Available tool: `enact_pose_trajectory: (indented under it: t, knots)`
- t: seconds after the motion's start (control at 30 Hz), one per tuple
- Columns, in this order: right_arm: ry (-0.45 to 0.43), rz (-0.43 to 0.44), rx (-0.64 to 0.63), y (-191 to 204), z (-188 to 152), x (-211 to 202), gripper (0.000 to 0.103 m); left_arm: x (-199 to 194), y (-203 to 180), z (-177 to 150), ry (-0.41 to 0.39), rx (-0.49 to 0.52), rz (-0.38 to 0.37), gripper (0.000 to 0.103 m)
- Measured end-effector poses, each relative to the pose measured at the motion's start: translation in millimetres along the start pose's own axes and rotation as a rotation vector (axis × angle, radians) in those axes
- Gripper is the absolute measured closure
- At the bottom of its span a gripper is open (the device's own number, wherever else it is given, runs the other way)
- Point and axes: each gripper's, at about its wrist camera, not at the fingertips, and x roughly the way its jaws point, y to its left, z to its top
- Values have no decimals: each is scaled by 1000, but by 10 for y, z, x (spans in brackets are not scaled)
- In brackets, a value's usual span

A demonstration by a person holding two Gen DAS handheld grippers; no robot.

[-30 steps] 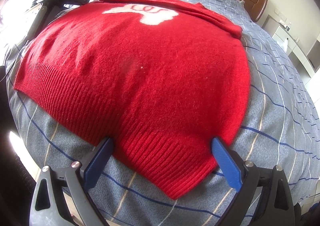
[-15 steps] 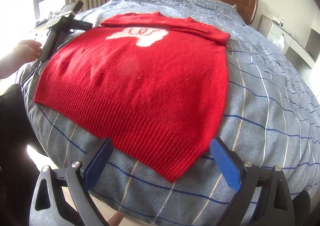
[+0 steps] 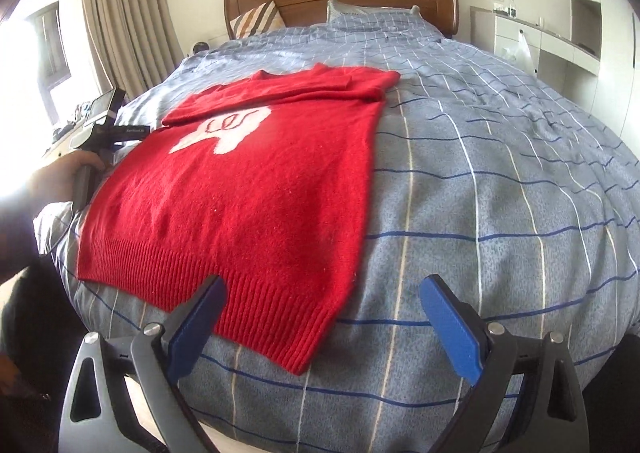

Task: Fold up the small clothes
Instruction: 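Grasp the ribbed hem with both grippers and fold it up toward the collar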

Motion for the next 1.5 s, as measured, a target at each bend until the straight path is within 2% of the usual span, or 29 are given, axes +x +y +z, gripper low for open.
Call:
enact_pose_trajectory:
  t: [0.07,0.13,0.23,0.3,0.37,0.43,0.57,0.6,0.67,0.7,0.77,0.87,0.9,0.93,0.97,1.0,1.07,1.2,1.27,1.37,1.5]
  knots:
    - [0,26,35,-86,32,-19,7,-76,63,34,63,-12,-33,1]
    - [-4,46,50,-171,68,-64,7,-322,150,-55,65,-57,-97,2]
    - [12,77,47,-284,106,-127,7,-858,230,-430,35,-118,-303,1]
    - [49,124,52,-322,115,-124,7,-1119,138,-789,75,-93,-391,1]
    - [92,190,57,-306,118,-72,7,-1270,-22,-1184,147,-53,-423,1]
    - [150,245,52,-233,96,36,8,-1346,-184,-1553,217,-32,-424,2]
    - [261,316,38,-137,-12,288,21,-1474,-417,-1966,244,-3,-394,3]
    - [280,315,50,-150,-45,337,24,-1492,-469,-1993,243,14,-383,5]
    - [295,326,104,-223,-100,393,30,-1498,-553,-1981,242,46,-365,19]
    - [294,338,137,-268,-112,406,32,-1479,-568,-1970,249,39,-370,29]
    - [292,371,188,-328,-118,432,35,-1389,-569,-1961,286,5,-407,32]
    - [316,407,223,-325,-140,511,42,-1320,-578,-2017,328,-9,-414,44]
    - [325,411,220,-304,-143,532,53,-1327,-579,-2038,338,-7,-417,52]
    - [334,418,211,-276,-147,548,61,-1320,-578,-2059,352,-10,-423,69]
    - [350,422,199,-249,-153,567,92,-1296,-568,-2074,373,-20,-436,82]
    - [371,416,180,-217,-157,587,99,-1275,-544,-2105,395,-43,-456,98]
    - [361,388,160,-197,-147,524,99,-1327,-461,-2133,388,-76,-463,100]
    - [343,343,133,-259,-117,216,99,-1616,-318,-2180,336,-50,-445,101]
    - [334,336,143,-304,-106,99,99,-1693,-258,-2159,325,-74,-465,101]
    - [307,348,149,-293,55,84,99,-1799,-228,-1930,258,-98,-510,101]
    - [217,425,222,-384,549,167,99,-1857,-262,-1319,126,-96,-565,101]
